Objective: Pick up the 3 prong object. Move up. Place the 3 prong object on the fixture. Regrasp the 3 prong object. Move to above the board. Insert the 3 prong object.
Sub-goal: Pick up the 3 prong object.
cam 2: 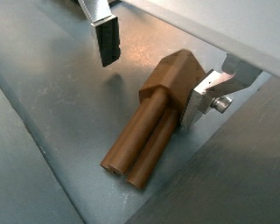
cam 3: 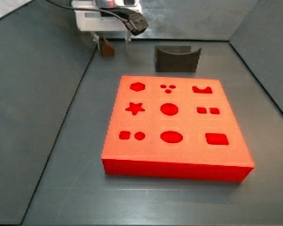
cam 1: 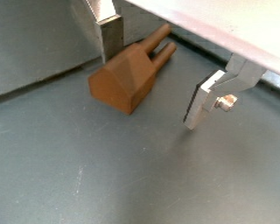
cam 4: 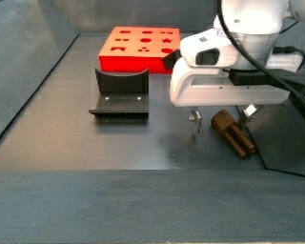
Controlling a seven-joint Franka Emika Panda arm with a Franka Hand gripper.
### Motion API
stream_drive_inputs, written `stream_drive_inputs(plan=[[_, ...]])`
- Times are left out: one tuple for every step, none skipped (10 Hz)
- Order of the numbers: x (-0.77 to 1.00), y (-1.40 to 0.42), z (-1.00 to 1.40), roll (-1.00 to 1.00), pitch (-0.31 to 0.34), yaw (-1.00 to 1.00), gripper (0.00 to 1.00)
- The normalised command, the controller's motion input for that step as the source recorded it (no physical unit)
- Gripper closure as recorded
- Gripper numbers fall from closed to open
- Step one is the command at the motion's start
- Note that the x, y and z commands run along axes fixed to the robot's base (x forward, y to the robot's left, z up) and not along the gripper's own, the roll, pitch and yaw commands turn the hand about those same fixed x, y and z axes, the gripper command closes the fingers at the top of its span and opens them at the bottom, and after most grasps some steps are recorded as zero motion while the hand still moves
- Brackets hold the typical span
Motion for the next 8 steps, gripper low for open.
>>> stream_drive_inputs(plan=[[-0.03, 0.0, -0.53, -0.05, -0.099, 0.11, 0.0], [0.0, 0.0, 0.0, 0.02, 0.003, 0.0, 0.0], [0.0, 0.0, 0.0, 0.0, 0.0, 0.0, 1.0], [0.0, 0.0, 0.0, 0.0, 0.0, 0.0, 1.0], [0.0, 0.0, 0.0, 0.0, 0.0, 0.0, 1.0], [0.0, 0.0, 0.0, 0.0, 0.0, 0.0, 1.0], [0.0, 0.0, 0.0, 0.0, 0.0, 0.0, 1.0], [0.0, 0.0, 0.0, 0.0, 0.0, 0.0, 1.0]])
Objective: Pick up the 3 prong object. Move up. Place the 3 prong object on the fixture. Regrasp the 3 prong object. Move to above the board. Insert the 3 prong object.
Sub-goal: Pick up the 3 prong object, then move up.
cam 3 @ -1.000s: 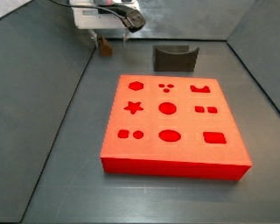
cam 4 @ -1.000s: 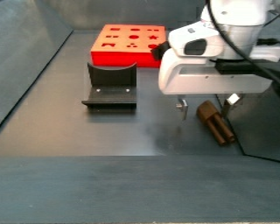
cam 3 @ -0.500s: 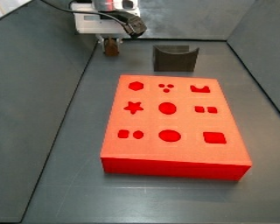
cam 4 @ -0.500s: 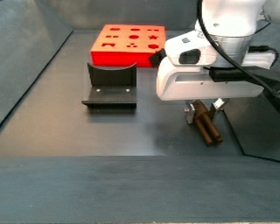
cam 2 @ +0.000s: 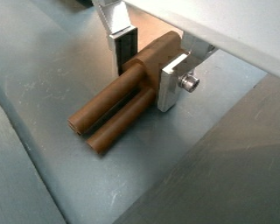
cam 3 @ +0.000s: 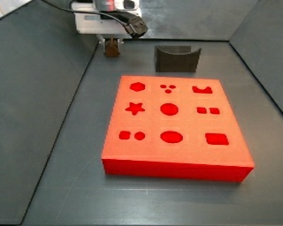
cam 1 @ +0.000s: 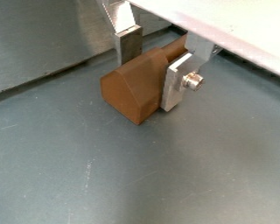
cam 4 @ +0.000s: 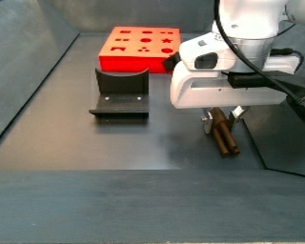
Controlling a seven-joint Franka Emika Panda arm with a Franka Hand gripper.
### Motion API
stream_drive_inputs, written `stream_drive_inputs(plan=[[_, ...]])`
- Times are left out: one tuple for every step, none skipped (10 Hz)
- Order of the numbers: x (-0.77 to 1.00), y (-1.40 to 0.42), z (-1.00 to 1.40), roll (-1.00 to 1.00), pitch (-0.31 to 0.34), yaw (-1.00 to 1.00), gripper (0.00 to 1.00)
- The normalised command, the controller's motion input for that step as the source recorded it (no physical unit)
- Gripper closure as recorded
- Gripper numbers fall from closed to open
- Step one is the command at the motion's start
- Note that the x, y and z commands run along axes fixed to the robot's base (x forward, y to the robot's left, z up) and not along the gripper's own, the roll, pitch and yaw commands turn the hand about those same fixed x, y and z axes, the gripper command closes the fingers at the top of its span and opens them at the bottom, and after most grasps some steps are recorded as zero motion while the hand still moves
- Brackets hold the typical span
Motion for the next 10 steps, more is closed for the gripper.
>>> stream_drive_inputs(plan=[[0.0, 0.0, 0.0, 0.0, 0.0, 0.0, 1.0], [0.0, 0.0, 0.0, 0.0, 0.0, 0.0, 1.0], [0.0, 0.0, 0.0, 0.0, 0.0, 0.0, 1.0], [0.0, 0.0, 0.0, 0.0, 0.0, 0.0, 1.0], [0.0, 0.0, 0.0, 0.0, 0.0, 0.0, 1.0], [0.0, 0.0, 0.0, 0.0, 0.0, 0.0, 1.0], [0.0, 0.0, 0.0, 0.0, 0.0, 0.0, 1.0], [0.0, 0.0, 0.83, 0.0, 0.0, 0.0, 1.0], [-0.09, -0.04, 0.77, -0.01, 0.043, 0.0, 1.0], [-0.08, -0.03, 0.72, 0.0, 0.043, -0.01, 1.0]])
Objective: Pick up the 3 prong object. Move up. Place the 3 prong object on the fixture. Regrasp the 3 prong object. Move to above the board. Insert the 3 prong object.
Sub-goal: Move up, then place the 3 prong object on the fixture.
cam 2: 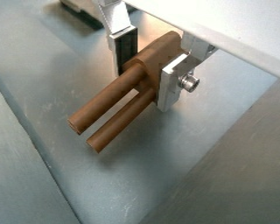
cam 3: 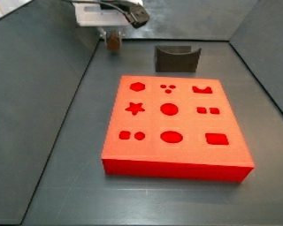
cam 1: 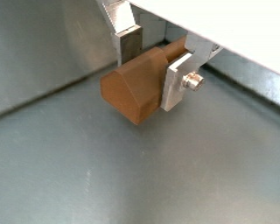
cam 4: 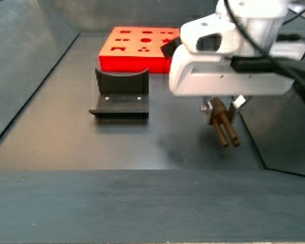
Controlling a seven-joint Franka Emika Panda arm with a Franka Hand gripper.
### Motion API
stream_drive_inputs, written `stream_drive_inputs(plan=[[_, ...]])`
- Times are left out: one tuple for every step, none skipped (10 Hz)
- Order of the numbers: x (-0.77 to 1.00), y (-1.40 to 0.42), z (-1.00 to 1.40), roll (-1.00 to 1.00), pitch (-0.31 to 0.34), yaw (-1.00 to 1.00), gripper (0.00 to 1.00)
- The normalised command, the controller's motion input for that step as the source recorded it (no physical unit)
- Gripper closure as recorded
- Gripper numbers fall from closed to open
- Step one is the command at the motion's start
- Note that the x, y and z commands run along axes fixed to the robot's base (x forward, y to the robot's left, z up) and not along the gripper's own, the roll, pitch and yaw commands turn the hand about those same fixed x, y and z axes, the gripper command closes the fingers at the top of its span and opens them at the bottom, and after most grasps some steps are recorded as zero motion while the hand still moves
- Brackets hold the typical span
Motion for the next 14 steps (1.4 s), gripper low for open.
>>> stream_drive_inputs(plan=[[-0.06, -0.01, 0.58, 0.03, 0.046, -0.02, 1.0], [-0.04, 0.0, 0.42, 0.06, 0.061, -0.02, 1.0], [-0.03, 0.0, 0.3, 0.08, 0.07, -0.02, 1.0], [-0.03, 0.0, 0.19, 0.1, 0.075, -0.02, 1.0], [0.0, 0.0, 1.0, 0.0, 0.0, 0.0, 1.0], [0.0, 0.0, 1.0, 0.01, 0.008, 0.01, 1.0], [-0.01, 0.0, 1.0, 0.01, 0.028, 0.01, 1.0], [-0.02, 0.0, 1.0, 0.03, 0.036, 0.0, 1.0], [-0.02, 0.0, 1.0, 0.05, 0.044, -0.01, 1.0], [-0.03, 0.0, 1.0, 0.07, 0.054, -0.02, 1.0], [-0.03, 0.0, 1.0, 0.08, 0.06, -0.01, 1.0], [-0.04, 0.0, 1.0, 0.09, 0.065, 0.0, 1.0], [-0.04, 0.0, 1.0, 0.1, 0.069, 0.01, 1.0], [-0.04, 0.0, 0.92, 0.12, 0.075, 0.02, 1.0]])
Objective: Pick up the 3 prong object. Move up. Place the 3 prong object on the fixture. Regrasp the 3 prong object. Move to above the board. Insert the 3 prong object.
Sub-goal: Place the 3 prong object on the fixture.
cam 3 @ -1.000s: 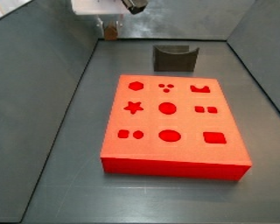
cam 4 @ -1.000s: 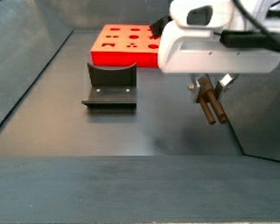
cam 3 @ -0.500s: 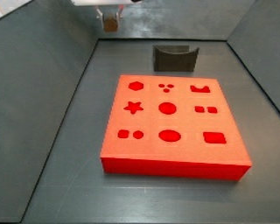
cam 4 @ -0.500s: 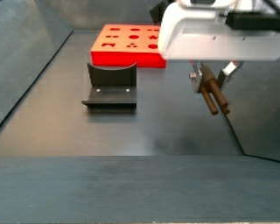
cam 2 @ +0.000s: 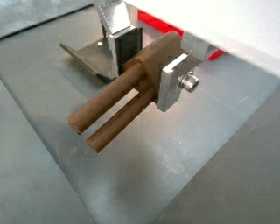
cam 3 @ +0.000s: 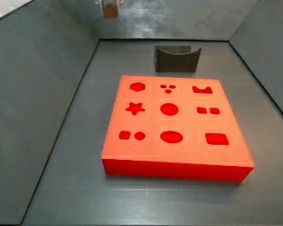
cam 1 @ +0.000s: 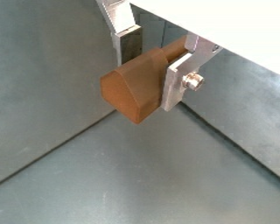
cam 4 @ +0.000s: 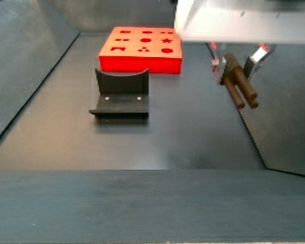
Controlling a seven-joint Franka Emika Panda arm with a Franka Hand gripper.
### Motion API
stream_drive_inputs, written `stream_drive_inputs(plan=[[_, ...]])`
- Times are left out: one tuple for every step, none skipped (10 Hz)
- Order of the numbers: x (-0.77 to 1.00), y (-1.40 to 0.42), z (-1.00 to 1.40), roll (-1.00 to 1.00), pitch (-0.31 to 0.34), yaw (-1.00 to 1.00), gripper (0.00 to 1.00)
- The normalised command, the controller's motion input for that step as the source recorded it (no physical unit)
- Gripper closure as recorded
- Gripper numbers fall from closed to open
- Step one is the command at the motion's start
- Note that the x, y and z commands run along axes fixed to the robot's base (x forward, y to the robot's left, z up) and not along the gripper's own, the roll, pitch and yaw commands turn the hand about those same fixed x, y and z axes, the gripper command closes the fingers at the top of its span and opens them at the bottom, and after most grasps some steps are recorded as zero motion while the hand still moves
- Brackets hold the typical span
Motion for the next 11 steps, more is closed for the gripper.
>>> stream_drive_inputs(plan=[[-0.03, -0.01, 0.78, 0.12, 0.084, 0.02, 1.0], [-0.03, -0.01, 0.66, 0.12, 0.087, 0.03, 1.0], [-0.02, 0.0, 0.55, 0.11, 0.086, 0.03, 1.0], [-0.02, 0.0, 0.39, 0.09, 0.086, 0.02, 1.0], [-0.01, 0.0, 0.3, 0.08, 0.086, 0.02, 1.0], [1.0, -0.45, -0.32, -0.16, 0.026, -0.4, 1.0], [1.0, -0.45, -0.34, -0.16, 0.031, -0.38, 1.0], [1.0, -0.38, -0.33, -0.17, 0.002, -0.25, 1.0], [1.0, -0.36, -0.31, -0.18, -0.004, -0.2, 1.0], [1.0, -0.33, -0.27, -0.17, 0.0, -0.12, 1.0], [1.0, -0.29, -0.26, -0.16, -0.006, -0.08, 1.0]])
